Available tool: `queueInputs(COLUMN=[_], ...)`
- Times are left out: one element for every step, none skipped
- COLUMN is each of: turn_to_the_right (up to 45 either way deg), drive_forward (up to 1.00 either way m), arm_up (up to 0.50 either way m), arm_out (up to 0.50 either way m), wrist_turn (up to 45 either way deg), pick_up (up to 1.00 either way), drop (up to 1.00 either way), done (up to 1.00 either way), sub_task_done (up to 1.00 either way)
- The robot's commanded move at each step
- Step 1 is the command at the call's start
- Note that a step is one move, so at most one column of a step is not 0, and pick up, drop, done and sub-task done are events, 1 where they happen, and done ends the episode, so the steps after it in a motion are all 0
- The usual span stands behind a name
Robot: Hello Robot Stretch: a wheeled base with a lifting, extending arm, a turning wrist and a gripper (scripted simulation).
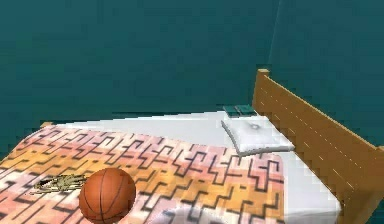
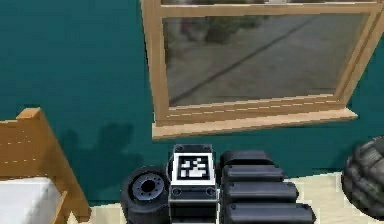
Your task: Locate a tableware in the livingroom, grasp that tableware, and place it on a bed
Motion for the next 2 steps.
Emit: queueInputs(turn_to_the_right=[-12.0,9.0], drive_forward=[0.00,0.00], arm_up=[0.00,0.00], arm_out=[0.00,0.00], wrist_turn=[0.0,0.0], pick_up=[0.00,0.00], drop=[0.00,0.00], done=[0.00,0.00], sub_task_done=[0.00,0.00])
